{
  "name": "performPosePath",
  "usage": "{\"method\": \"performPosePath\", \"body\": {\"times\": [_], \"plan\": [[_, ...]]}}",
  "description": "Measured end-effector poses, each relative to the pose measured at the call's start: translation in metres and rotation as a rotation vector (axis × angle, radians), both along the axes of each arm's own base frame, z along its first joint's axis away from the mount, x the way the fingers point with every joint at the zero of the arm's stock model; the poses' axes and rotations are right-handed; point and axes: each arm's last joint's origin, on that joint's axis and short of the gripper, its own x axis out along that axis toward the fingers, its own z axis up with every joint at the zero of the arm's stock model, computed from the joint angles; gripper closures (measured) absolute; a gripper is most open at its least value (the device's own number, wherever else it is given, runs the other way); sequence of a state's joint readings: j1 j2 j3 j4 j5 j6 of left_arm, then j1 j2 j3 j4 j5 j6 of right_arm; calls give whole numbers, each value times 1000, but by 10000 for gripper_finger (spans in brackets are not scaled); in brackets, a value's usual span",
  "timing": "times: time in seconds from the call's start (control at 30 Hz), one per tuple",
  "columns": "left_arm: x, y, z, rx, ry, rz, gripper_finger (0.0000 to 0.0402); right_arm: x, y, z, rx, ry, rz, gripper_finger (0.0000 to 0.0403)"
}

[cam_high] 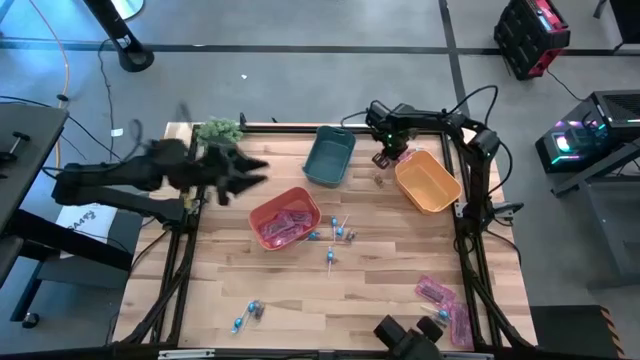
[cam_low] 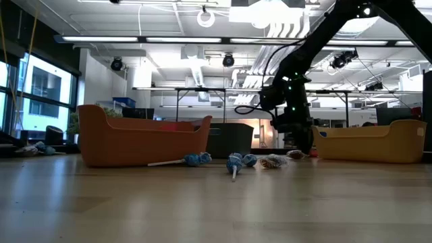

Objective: Sort candy
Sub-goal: Put the red candy into the orange bin

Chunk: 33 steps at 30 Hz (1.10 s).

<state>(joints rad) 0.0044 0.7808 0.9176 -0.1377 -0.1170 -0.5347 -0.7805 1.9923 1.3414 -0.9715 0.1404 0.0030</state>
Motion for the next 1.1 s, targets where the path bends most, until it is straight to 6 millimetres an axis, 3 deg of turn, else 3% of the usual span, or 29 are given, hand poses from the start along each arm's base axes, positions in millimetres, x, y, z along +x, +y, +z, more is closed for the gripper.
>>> {"method": "performPosePath", "body": {"times": [0.07,0.13,0.27,0.4,0.53,0.67,0.83,0.93,1.1], "plan": [[-16,1,9,25,-70,49,138,4,4,21,-32,-47,23,398],[-30,3,15,44,-112,104,138,8,7,55,-100,-145,26,397],[-47,5,20,46,-155,192,138,16,29,105,-168,-383,26,400],[-49,5,19,83,-140,208,138,38,69,152,-115,-755,69,401],[-46,6,18,85,-124,209,138,76,121,170,-31,-986,181,401],[-39,6,13,90,-73,206,138,113,181,168,66,-1106,296,402],[-35,5,11,92,-50,205,138,148,237,135,79,-1085,388,399],[-35,6,11,101,-47,205,138,164,254,119,34,-1108,325,378],[-35,5,9,118,-28,202,138,182,255,97,42,-1150,245,299]]}}
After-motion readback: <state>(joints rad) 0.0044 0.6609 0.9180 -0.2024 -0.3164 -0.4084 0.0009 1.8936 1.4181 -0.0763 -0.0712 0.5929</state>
